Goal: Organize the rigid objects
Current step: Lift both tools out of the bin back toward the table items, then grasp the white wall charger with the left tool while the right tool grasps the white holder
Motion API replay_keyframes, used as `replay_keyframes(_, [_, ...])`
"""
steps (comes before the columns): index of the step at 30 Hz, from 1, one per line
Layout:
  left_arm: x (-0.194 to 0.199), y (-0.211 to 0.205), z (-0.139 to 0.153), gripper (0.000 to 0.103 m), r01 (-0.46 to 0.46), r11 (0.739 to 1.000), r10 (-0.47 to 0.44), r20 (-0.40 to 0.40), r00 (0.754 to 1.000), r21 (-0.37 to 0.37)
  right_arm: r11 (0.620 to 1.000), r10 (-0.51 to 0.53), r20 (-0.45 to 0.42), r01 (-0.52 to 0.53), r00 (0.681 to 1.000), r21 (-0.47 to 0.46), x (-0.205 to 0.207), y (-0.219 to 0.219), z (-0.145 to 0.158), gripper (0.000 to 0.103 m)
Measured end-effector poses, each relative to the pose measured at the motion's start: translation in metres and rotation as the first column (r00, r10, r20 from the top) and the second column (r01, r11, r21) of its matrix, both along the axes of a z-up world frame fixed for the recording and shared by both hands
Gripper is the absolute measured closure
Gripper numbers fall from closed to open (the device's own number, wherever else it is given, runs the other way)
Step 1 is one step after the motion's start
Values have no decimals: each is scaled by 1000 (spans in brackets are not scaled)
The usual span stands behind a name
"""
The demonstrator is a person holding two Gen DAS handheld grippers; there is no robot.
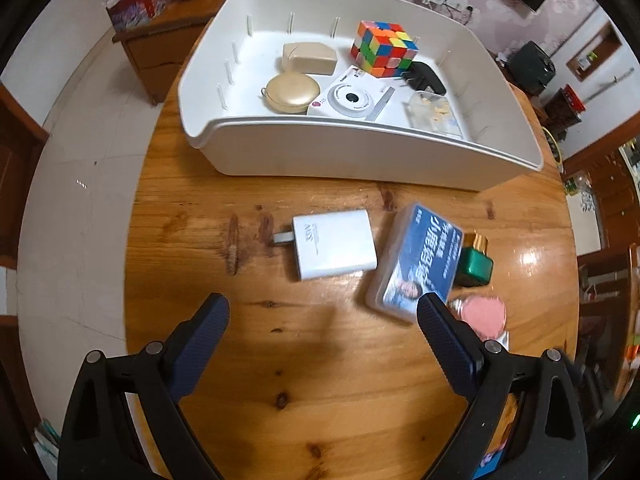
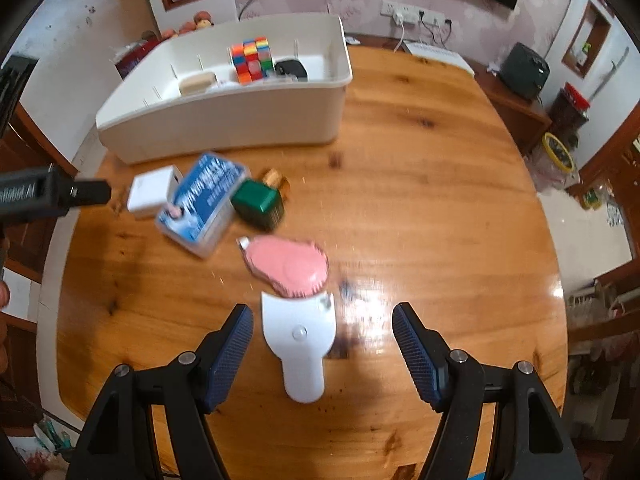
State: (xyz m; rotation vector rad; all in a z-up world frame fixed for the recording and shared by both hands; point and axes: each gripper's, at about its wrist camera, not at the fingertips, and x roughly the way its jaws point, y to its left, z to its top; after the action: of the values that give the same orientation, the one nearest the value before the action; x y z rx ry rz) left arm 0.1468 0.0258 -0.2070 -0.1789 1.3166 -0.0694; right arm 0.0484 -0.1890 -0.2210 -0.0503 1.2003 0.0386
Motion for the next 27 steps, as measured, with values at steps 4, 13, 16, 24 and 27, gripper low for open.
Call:
replay_keyframes(4, [14,-1,-12,7,-52,998,52,-26,998,-19,1000,-5,-28,5,1000,3,-4,-1,-14,30])
replay_keyframes(13, [32,2,-34,7,-176,982,167,-118,979,-72,999,-27,-54,28,998,17,-4,-6,-28,30])
replay_keyframes(16, [33,1,-40,7,-196,979,186,-136,973,-63,999,-30,-60,31,998,21,-2,-7,-31,30])
replay_keyframes(24, [36,11,-57,7,-250,968,241,-164,957,-38,999,-35,-70,37,997,28,0,-8,-35,30])
replay_keyframes(27, [35,17,-65,7,-264,964,255,-179,950,-27,999,-32,-73,34,997,28,1,-7,-36,30])
